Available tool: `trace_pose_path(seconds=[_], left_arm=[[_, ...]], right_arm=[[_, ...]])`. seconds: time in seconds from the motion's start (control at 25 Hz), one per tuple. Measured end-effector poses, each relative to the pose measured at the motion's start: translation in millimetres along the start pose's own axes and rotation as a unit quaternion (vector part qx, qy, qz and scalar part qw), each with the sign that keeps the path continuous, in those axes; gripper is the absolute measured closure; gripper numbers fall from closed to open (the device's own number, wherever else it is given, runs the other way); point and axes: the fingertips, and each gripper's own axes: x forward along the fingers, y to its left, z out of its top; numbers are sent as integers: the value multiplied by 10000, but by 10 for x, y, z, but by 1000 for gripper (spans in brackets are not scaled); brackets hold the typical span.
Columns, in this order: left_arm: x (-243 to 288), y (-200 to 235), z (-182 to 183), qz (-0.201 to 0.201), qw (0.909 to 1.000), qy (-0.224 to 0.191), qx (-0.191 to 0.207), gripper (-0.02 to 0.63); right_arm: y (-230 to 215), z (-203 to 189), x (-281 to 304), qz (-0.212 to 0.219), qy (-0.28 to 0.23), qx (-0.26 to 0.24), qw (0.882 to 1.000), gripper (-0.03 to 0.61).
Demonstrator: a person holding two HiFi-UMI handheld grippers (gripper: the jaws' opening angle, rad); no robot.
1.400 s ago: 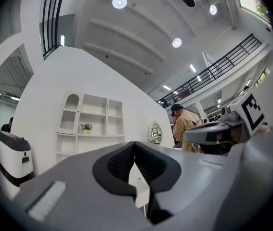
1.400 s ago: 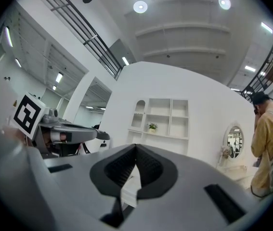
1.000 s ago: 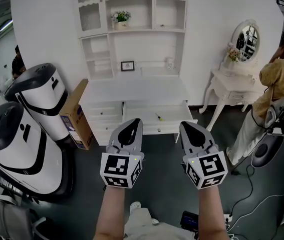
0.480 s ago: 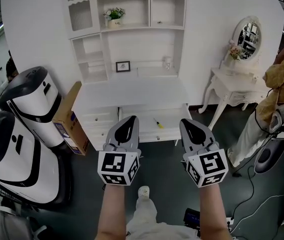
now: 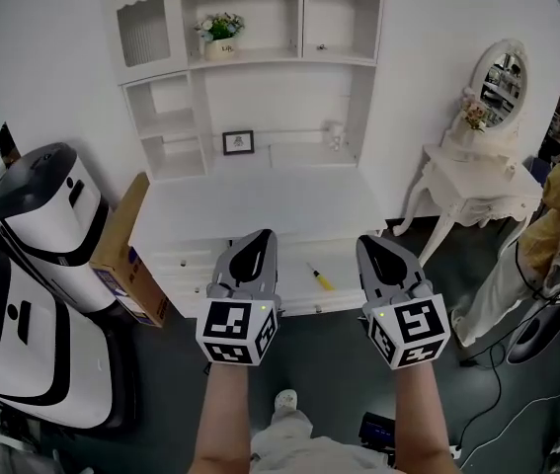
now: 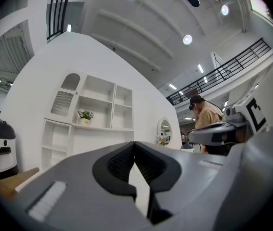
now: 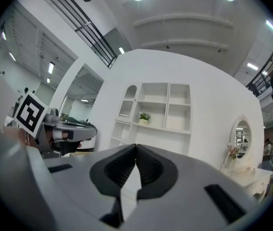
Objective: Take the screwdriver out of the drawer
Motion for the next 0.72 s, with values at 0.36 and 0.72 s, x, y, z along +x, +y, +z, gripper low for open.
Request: trace_pose_path(seconds=[0.36, 0.72], left_arm=[[896, 620, -155, -69, 10000, 10, 17, 604], [1517, 1077, -291, -20, 10000, 67, -59, 604]], right_arm=[[-378, -157, 979, -67, 37, 81, 9999, 571], [-686, -280, 1695, 39, 64, 342, 9994, 299]])
